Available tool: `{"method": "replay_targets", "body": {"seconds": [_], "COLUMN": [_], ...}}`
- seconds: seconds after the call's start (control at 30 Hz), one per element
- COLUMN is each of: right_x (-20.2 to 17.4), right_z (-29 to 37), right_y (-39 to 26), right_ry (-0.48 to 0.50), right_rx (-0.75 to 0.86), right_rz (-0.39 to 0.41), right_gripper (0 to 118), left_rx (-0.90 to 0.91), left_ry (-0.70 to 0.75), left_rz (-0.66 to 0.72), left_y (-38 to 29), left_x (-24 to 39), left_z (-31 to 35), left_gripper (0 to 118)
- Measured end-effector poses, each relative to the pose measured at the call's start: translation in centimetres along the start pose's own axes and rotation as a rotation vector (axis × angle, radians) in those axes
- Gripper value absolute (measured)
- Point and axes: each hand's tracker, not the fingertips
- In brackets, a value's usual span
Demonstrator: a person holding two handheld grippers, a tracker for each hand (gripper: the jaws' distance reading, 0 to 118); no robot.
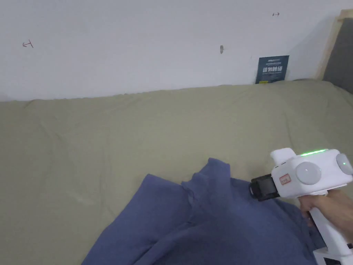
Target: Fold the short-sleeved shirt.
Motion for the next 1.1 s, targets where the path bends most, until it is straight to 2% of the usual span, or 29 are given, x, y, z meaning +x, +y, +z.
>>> {"method": "replay_targets", "body": {"seconds": [0.17,0.2,0.23,0.3,0.33,0.37,0.4,0.43,0.47,0.53,0.7,0.8,0.83,0.93,0.97,1.1], "right_x": [-1.7,-2.0,-2.3,-2.9,-3.0,-3.3,-3.7,-4.4,-4.7,-5.0,-1.8,0.0,-1.3,-0.4,-1.4,-0.9], "right_z": [-4.9,-5.6,-6.0,-4.8,-4.1,-3.4,-2.5,-0.7,0.3,3.1,9.3,14.8,18.0,24.8,28.0,36.5], "right_y": [0.4,0.0,-0.5,-1.0,-1.1,-1.2,-1.4,-1.4,-1.5,-2.0,-2.4,-2.4,-3.4,-3.7,-4.4,-5.4], "right_ry": [-0.014,-0.018,-0.015,-0.026,-0.006,-0.004,-0.015,-0.038,-0.033,0.038,0.081,0.086,0.063,0.050,0.047,0.031], "right_rx": [-0.102,-0.129,-0.140,-0.087,-0.081,-0.068,-0.041,-0.004,0.002,-0.008,0.100,0.187,0.226,0.334,0.380,0.505], "right_rz": [0.053,0.062,0.084,0.061,0.055,0.061,0.091,0.128,0.116,0.083,0.059,0.061,0.060,0.055,0.054,0.066], "right_gripper": [118,113,96,92,77,56,18,3,3,3,3,3,3,3,3,3], "left_rx": [-0.010,-0.015,-0.017,-0.021,-0.023,-0.025,-0.026,-0.029,-0.030,-0.035,0.000,0.040,0.078,0.153,0.177,0.293], "left_ry": [0.008,0.009,0.014,0.008,0.009,0.008,0.008,0.011,0.010,0.010,0.025,0.029,0.038,0.022,0.012,0.005], "left_rz": [-0.024,-0.025,-0.023,-0.020,-0.021,-0.021,-0.025,-0.028,-0.027,-0.022,-0.016,-0.021,-0.024,-0.001,0.011,0.022], "left_y": [0.2,0.3,0.3,0.3,0.3,0.3,0.3,0.4,0.4,0.6,1.5,2.8,3.3,5.4,6.3,9.9], "left_x": [0.0,0.0,0.0,0.0,0.0,0.0,0.1,0.2,0.2,0.1,0.3,0.9,1.2,1.8,2.0,3.2], "left_z": [-0.7,-0.8,-0.9,-1.0,-1.1,-1.1,-1.1,-1.1,-1.0,-1.0,0.2,1.6,2.3,4.6,5.5,10.0], "left_gripper": [2,2,2,2,2,2,2,2,2,2,2,2,2,2,2,2]}}
